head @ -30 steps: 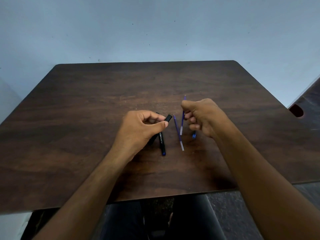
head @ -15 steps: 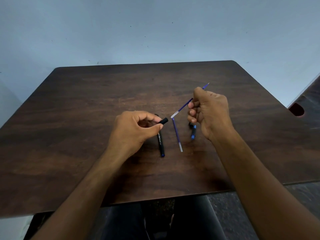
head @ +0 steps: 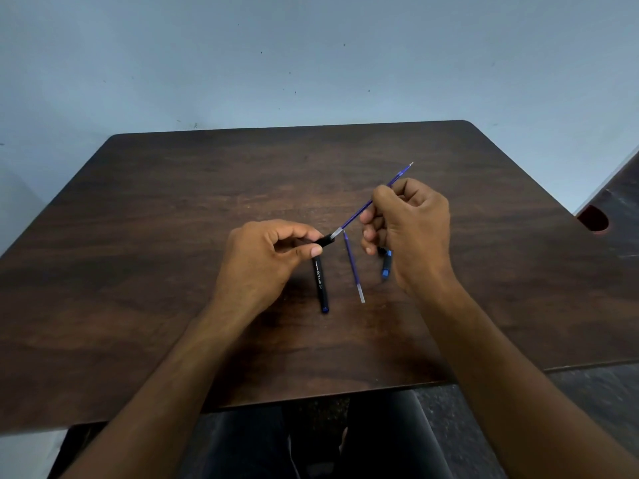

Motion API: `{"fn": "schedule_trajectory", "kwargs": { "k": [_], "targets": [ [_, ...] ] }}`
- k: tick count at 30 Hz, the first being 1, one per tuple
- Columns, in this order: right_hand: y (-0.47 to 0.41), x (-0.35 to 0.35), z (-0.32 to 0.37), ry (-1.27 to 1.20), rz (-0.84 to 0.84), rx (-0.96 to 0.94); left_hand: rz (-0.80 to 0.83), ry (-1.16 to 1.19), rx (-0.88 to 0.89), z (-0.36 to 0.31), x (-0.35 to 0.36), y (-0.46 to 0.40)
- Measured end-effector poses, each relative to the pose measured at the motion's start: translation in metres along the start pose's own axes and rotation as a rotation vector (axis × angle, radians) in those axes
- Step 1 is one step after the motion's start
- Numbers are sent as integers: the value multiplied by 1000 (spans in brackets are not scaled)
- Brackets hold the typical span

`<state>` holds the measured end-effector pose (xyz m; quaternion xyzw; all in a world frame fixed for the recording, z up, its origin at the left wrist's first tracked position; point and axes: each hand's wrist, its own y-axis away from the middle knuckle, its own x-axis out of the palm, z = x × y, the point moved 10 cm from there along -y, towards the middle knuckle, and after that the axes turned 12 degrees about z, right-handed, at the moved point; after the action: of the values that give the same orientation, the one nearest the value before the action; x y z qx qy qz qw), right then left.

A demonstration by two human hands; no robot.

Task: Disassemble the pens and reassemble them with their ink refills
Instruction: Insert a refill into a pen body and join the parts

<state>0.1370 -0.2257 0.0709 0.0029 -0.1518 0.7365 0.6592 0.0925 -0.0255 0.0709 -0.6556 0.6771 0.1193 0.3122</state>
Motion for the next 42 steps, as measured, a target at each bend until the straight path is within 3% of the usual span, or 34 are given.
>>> {"fn": "schedule_trajectory", "kwargs": {
  "k": [14,18,22,38,42],
  "targets": [
    [17,24,-23,311,191,-4,-39,-107,27,0,-1,0],
    [19,22,-28,204,215,6,-38,-124,33,1,-3,0],
    [21,10,-22,87,177,-60,-31,-150,15,2,-4,0],
    [16,1,3,325,189,-68,-51,-112,40,-6,3,2],
    [9,-30,8,196,33,-19,-79,-78,89,-7,-1,3]
  ]
}}
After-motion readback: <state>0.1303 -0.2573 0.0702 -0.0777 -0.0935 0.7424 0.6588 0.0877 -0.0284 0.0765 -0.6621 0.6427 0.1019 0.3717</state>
